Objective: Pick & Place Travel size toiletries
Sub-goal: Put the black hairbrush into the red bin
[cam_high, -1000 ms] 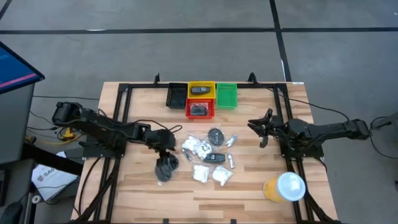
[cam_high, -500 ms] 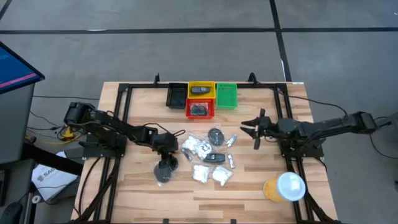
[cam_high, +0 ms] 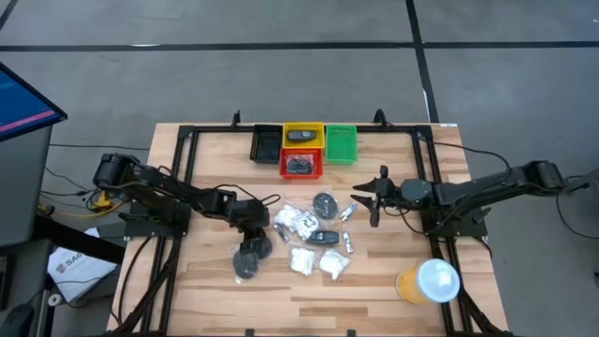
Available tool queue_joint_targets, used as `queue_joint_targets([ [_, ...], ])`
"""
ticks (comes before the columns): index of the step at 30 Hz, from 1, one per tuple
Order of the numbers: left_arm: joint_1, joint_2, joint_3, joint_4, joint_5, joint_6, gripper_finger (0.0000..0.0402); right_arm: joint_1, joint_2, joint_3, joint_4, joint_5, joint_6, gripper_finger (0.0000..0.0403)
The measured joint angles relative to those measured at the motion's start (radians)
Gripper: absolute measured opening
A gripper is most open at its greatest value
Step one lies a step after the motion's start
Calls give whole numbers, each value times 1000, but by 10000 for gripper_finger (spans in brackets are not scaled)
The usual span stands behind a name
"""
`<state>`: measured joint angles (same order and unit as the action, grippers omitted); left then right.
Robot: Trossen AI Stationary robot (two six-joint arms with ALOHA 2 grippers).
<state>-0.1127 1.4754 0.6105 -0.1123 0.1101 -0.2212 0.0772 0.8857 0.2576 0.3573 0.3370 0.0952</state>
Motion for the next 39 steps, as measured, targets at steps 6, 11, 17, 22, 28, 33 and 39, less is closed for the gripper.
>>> queue_joint_targets([
  [6, 0, -75, 45, 0, -59, -4, 0, -1, 75, 47, 5, -81, 26, 124],
  [11, 0, -143, 94, 1, -197, -20, 0, -2, 134, 71, 53, -133, 42, 134],
  [17, 0, -185, 131, 50, -373, 21, 0, -2, 247, 119, 121, -156, 68, 159],
  [22, 0, -185, 143, 119, -481, 65, 0, -2, 373, 203, 147, -156, 81, 193],
  [28, 0, -185, 143, 163, -576, 106, 0, -22, 471, 288, 145, -162, 81, 227],
  [33, 0, -185, 143, 197, -610, 122, 0, -52, 534, 354, 157, -219, 82, 234],
  [39, 0, -185, 143, 208, -643, 141, 0, -76, 618, 455, 157, -275, 82, 235],
])
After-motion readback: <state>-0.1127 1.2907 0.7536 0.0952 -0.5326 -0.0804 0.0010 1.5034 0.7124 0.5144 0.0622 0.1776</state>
